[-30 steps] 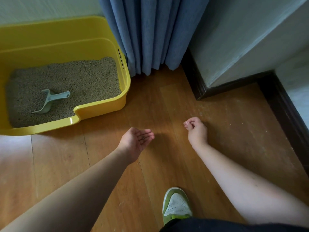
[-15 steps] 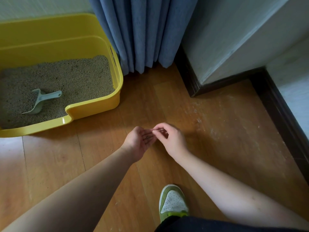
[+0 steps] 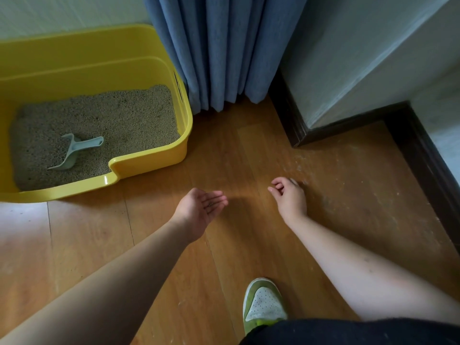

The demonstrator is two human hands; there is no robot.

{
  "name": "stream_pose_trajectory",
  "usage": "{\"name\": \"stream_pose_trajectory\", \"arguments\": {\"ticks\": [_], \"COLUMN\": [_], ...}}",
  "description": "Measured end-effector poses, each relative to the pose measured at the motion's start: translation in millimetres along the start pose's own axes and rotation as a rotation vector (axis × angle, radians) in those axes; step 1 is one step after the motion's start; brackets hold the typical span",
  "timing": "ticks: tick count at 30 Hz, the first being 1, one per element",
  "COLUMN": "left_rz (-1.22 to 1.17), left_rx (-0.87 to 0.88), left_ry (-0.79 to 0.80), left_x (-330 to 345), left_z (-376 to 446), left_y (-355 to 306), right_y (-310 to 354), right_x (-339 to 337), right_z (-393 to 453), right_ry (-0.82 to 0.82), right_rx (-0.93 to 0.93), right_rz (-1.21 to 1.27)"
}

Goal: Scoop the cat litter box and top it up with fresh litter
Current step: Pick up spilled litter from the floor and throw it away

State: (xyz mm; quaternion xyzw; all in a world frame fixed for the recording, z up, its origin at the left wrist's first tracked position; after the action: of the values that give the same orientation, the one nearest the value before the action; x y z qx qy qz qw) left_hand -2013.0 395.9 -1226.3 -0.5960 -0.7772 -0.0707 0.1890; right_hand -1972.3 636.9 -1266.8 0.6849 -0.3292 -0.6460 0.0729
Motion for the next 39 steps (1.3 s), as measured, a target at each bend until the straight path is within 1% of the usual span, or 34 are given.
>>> {"name": "stream_pose_trajectory", "arguments": {"ticks": [5, 11, 14, 16, 19, 21, 24, 26, 27, 30, 32, 33, 35, 36, 39], "left_rz": [0.005, 0.0, -0.006, -0.014, -0.009, 0.008, 0.023, 0.034, 0.045, 0.052, 0.03, 0.023, 0.021, 0.03, 0.124], "left_rx": [0.011, -0.002, 0.006, 0.012, 0.008, 0.006, 0.024, 0.021, 0.013, 0.008, 0.026, 0.036, 0.053, 0.059, 0.045], "left_ry": [-0.007, -0.008, -0.009, -0.017, -0.014, -0.007, -0.007, 0.007, 0.013, -0.006, -0.029, -0.037, -0.05, -0.059, -0.085], "left_x": [-2, -4, -4, -4, -3, 1, 3, 0, -2, -11, -19, -24, -36, -41, -58], "left_z": [1, 3, 1, 1, 3, 2, 1, 0, 0, 1, 1, 0, -2, -4, -11], "left_y": [-3, 0, -1, -1, 0, 1, 1, -1, -2, -6, -11, -15, -23, -28, -41], "right_y": [2, 4, 17, 40, 90, 113, 124, 120, 117, 101, 88, 83, 77, 78, 87], "right_x": [2, 2, -2, -2, 3, 7, 8, 8, 8, 5, 5, 7, 18, 26, 49], "right_z": [6, 12, 9, 4, -9, -17, -22, -21, -21, -15, -11, -10, -15, -20, -40], "right_ry": [-0.028, 0.001, 0.007, 0.033, 0.138, 0.184, 0.247, 0.255, 0.241, 0.169, 0.117, 0.117, 0.187, 0.248, 0.451], "right_rx": [-0.008, -0.003, -0.011, -0.092, -0.297, -0.426, -0.505, -0.502, -0.47, -0.278, -0.184, -0.159, -0.163, -0.206, -0.446], "right_rz": [-0.013, -0.047, -0.028, 0.032, 0.145, 0.157, 0.137, 0.147, 0.171, 0.26, 0.239, 0.213, 0.173, 0.159, 0.104]}}
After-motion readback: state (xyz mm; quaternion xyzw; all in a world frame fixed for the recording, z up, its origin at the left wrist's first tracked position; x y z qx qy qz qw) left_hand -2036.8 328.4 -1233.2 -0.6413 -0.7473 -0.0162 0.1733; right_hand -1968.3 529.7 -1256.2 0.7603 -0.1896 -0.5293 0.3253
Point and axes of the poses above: each hand's wrist, its own z-axis towards the middle knuckle, its own x-axis out of the palm, y = z × x, the point moved 2 cm from there along z, towards the middle knuckle, and after that the axes turned 12 degrees about -x, right-handed, at the moved point
